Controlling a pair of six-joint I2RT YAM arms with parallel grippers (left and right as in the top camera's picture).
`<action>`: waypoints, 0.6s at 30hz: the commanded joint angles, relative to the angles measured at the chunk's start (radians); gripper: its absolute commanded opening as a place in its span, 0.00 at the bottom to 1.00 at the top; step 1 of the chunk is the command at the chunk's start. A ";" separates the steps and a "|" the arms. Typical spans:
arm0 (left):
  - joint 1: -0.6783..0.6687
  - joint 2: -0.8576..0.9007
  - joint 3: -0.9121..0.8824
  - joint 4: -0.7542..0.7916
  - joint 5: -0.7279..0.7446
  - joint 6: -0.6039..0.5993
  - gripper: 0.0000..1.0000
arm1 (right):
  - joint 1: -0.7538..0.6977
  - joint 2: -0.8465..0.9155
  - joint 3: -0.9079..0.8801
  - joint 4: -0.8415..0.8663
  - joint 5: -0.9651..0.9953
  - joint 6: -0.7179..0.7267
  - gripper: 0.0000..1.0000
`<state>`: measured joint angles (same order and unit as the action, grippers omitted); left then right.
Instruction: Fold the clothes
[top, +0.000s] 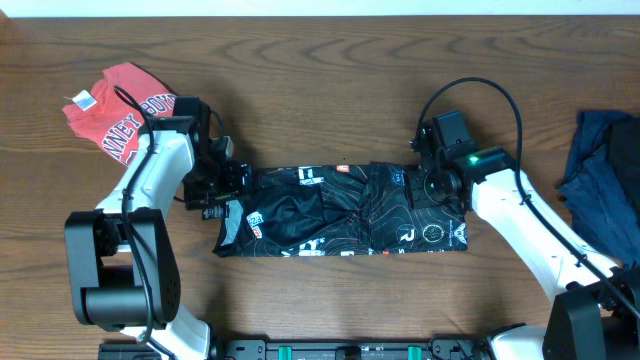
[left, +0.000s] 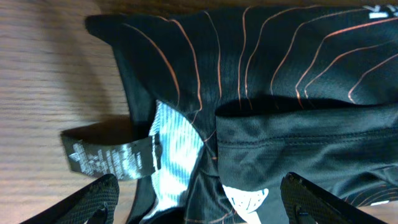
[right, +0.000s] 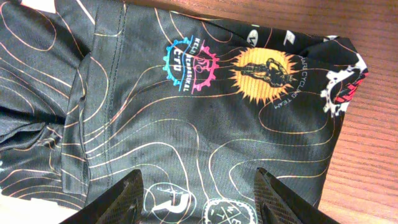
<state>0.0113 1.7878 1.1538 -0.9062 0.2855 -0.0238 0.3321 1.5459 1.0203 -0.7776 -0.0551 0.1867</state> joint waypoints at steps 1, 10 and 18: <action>0.004 0.010 -0.035 0.029 0.027 0.031 0.85 | -0.006 -0.018 0.019 -0.001 0.006 0.015 0.55; 0.005 0.010 -0.070 0.078 -0.048 -0.014 0.85 | -0.006 -0.018 0.019 -0.002 0.006 0.015 0.55; 0.005 0.010 -0.071 -0.024 -0.065 -0.087 0.85 | -0.006 -0.018 0.019 -0.001 0.006 0.015 0.56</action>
<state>0.0116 1.7878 1.0859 -0.9192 0.2394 -0.0803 0.3321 1.5459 1.0203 -0.7780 -0.0551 0.1867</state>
